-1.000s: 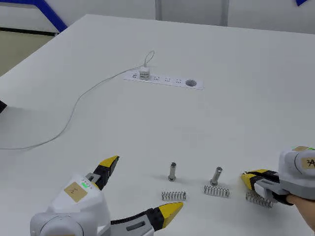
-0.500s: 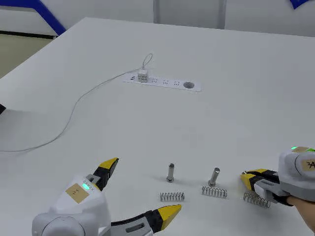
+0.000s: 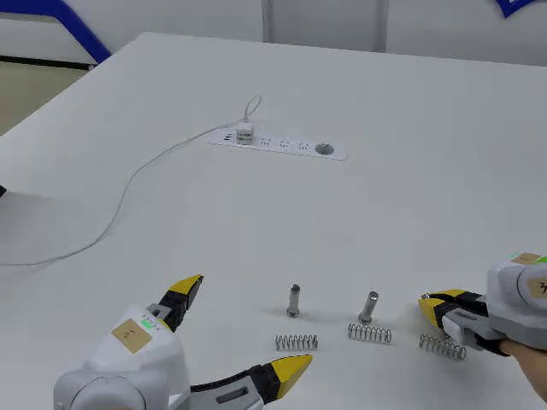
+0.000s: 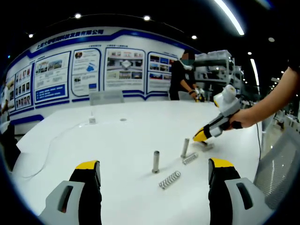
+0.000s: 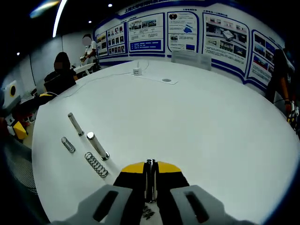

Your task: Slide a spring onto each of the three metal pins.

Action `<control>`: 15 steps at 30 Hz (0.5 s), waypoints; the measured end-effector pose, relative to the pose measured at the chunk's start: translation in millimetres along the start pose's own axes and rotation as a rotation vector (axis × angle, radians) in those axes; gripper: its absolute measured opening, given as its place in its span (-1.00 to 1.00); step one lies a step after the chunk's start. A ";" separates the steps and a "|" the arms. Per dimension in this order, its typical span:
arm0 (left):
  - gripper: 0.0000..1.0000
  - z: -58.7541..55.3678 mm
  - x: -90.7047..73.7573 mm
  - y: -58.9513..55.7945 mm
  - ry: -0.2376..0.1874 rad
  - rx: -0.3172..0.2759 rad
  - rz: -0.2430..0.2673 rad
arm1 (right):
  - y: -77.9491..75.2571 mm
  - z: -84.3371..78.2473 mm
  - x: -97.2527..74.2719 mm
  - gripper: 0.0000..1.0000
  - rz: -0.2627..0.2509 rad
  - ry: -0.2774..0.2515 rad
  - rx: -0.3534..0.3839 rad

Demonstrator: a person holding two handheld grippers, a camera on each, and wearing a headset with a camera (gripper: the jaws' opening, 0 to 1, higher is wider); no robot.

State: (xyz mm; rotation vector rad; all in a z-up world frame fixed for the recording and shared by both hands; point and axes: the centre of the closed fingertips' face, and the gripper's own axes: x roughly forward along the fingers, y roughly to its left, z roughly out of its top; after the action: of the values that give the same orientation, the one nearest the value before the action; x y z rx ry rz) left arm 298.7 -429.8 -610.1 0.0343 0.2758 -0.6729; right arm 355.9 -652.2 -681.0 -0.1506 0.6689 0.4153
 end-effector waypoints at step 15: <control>0.95 -2.0 0.1 -4.4 0.012 0.017 -0.017 | 4.4 10.2 -12.9 -0.84 0.000 -0.059 -0.015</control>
State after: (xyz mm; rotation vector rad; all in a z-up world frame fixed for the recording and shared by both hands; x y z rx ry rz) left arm 295.6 -433.1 -611.8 0.0526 0.2817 -0.6923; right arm 350.7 -649.7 -665.0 -0.1519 0.6079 0.4237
